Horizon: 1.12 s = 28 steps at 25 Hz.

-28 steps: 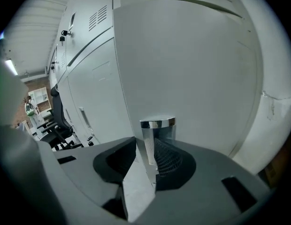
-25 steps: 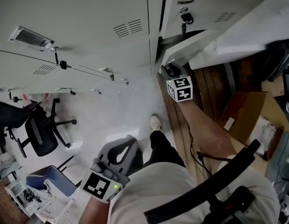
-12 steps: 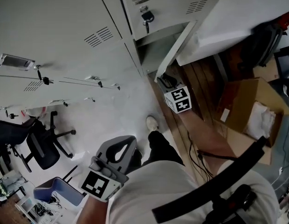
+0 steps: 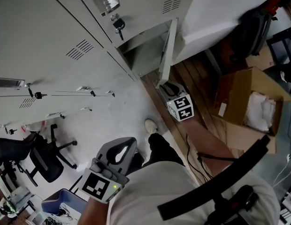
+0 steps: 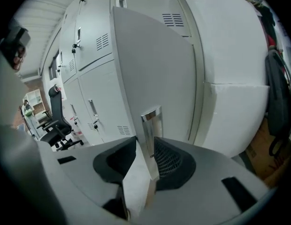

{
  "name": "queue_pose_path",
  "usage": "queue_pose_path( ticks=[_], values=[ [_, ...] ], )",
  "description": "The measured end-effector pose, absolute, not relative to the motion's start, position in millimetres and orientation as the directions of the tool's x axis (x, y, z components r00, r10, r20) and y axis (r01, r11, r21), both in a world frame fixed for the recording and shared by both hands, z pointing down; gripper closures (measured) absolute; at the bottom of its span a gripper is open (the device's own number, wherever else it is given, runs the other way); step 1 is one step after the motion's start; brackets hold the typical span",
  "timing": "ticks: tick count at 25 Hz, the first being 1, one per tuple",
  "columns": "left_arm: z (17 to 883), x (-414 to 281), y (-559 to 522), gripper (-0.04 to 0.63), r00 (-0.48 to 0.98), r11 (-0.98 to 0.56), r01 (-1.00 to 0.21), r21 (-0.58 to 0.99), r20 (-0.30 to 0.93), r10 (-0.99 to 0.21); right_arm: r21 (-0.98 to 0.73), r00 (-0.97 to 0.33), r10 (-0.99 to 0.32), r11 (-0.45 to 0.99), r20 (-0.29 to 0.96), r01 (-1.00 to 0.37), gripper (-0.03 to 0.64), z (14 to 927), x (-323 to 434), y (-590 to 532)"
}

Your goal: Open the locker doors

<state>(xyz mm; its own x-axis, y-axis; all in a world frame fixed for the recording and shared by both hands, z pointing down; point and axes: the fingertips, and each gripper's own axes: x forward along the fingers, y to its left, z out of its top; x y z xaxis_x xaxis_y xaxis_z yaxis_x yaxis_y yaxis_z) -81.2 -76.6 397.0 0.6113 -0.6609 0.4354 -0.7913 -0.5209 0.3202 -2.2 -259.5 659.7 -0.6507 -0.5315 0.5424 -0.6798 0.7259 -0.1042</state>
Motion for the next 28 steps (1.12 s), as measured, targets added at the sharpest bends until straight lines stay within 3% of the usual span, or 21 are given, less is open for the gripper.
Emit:
queue_pose_path(
  ticks=[15,28],
  values=[
    [392.9,-51.0,-85.6,0.584,0.691,-0.611,-0.721,0.326,0.396,-0.605,0.003,-0.522,-0.606,0.654,0.601,-0.756,0.549,660.3,89.5,-260.8],
    [394.1,-59.1,-80.6,0.584,0.679,-0.599,-0.733,0.322,0.406,-0.612,0.074,-0.378,-0.692,0.528,0.614,-0.846,0.571,659.3,166.0,-296.4]
  ],
)
